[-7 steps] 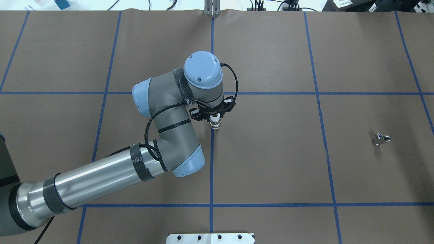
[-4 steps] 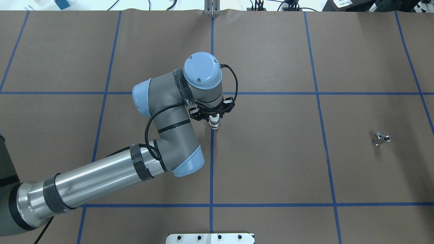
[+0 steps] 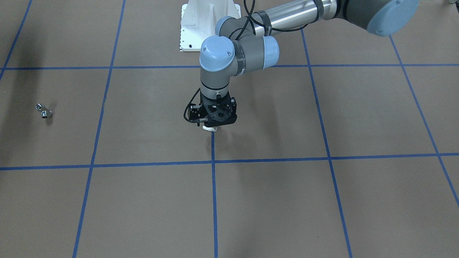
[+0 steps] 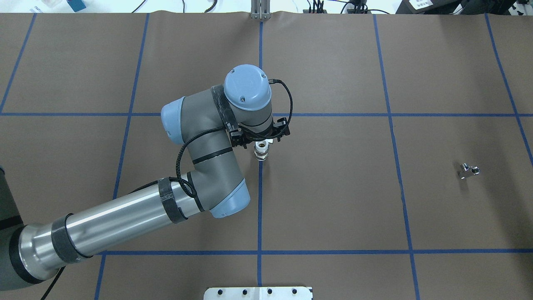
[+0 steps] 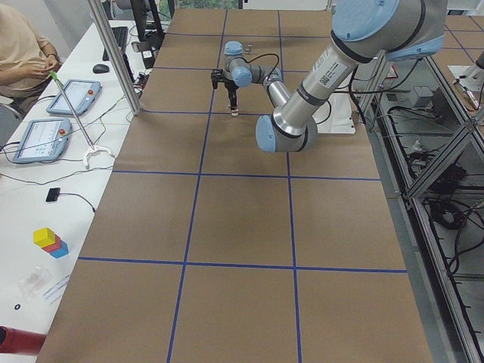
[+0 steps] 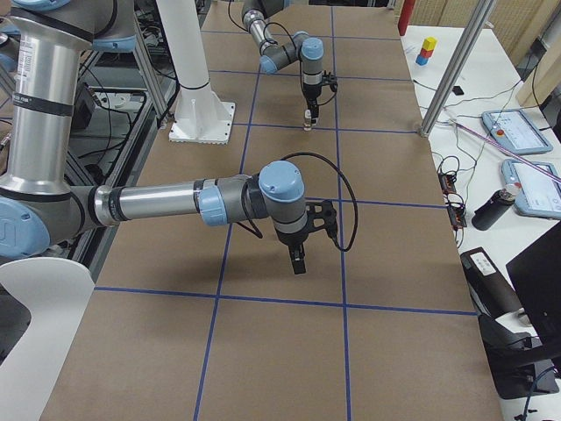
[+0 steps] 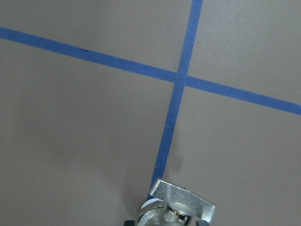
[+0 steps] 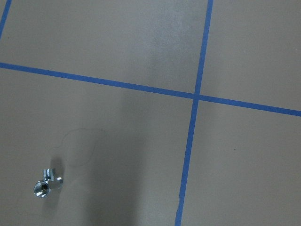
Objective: Assemble PPR valve and pipe with both arms
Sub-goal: 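Open the left gripper and withdraw the left arm from the valve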
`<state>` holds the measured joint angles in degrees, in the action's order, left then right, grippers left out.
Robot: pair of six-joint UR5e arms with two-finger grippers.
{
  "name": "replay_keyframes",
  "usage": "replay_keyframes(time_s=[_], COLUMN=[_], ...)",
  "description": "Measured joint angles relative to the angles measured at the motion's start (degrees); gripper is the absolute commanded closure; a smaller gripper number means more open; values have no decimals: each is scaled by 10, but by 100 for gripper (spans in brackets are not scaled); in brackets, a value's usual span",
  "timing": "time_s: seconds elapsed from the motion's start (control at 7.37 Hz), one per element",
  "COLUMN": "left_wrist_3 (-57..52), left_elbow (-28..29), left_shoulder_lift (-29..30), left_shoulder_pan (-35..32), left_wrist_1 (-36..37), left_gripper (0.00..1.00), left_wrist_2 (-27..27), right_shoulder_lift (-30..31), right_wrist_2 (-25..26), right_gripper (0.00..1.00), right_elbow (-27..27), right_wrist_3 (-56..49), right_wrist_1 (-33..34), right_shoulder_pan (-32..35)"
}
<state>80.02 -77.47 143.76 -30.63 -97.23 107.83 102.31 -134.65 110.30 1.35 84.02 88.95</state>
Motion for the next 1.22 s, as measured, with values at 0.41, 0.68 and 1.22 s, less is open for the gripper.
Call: replay_keyframes(time_s=[0.41,0.68,1.22], left_wrist_3=[-64,-179,-603], left_elbow=[-118,-294,-483], left_shoulder_lift=[-45,-159,-418], left_shoulder_pan=[-18,-50,-286], left_wrist_1=[66,148,232], left_gripper=[0,0,0], left_wrist_2=[15,34,150], right_shoulder_lift=[0,0,8], right_wrist_2=[-7,-28,-17], right_gripper=[0,0,0], right_elbow=[0,4,12], right_wrist_3=[0,22,290], right_wrist_1=[-1,-6,-173], right_shoulder_pan=[-1,-11,-145])
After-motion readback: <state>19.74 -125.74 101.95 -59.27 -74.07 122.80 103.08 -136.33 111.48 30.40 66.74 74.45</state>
